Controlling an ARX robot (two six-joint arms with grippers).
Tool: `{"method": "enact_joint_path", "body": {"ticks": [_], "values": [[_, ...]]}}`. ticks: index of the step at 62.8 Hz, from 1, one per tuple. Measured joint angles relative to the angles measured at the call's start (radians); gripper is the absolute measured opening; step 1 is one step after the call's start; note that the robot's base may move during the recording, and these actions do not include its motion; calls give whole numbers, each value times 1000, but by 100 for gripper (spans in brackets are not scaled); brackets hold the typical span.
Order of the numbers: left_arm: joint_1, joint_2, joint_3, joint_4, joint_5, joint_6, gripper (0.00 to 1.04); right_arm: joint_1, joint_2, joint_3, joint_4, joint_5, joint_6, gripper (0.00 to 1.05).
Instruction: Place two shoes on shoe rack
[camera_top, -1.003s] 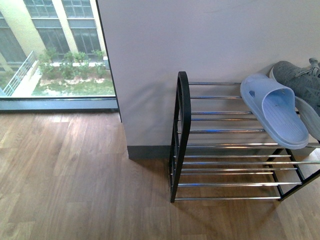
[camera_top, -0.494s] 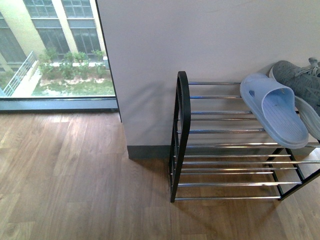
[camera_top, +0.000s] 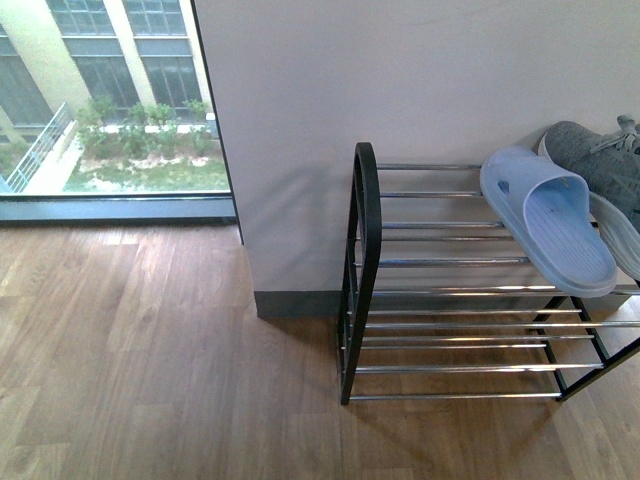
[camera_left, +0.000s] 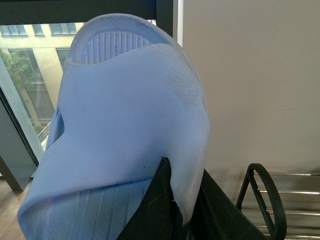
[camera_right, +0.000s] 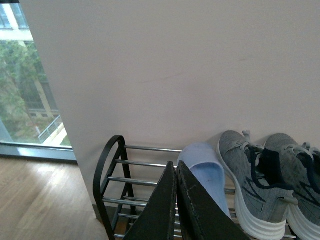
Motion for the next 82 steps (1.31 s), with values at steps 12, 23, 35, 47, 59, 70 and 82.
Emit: {"method": "enact_joint_path", "body": {"ticks": [12, 23, 35, 47, 59, 70, 82], "values": [[0, 0, 0, 0, 0, 0, 4, 88, -108, 0, -101, 64, -1, 2], [0, 0, 0, 0, 0, 0, 4, 90, -174, 0, -165, 66, -1, 2], [0, 0, 0, 0, 0, 0, 4, 90, -240, 0, -230, 66, -1, 2], [0, 0, 0, 0, 0, 0, 4, 90, -288, 0, -278, 66, -1, 2], [0, 0, 0, 0, 0, 0, 4, 90, -328, 0, -319, 66, -1, 2], [0, 0, 0, 0, -2, 0, 4, 90, -490, 0, -492, 68, -1, 2], [0, 0, 0, 0, 2, 0, 4, 90, -502, 0, -498, 69, -1, 2]]}}
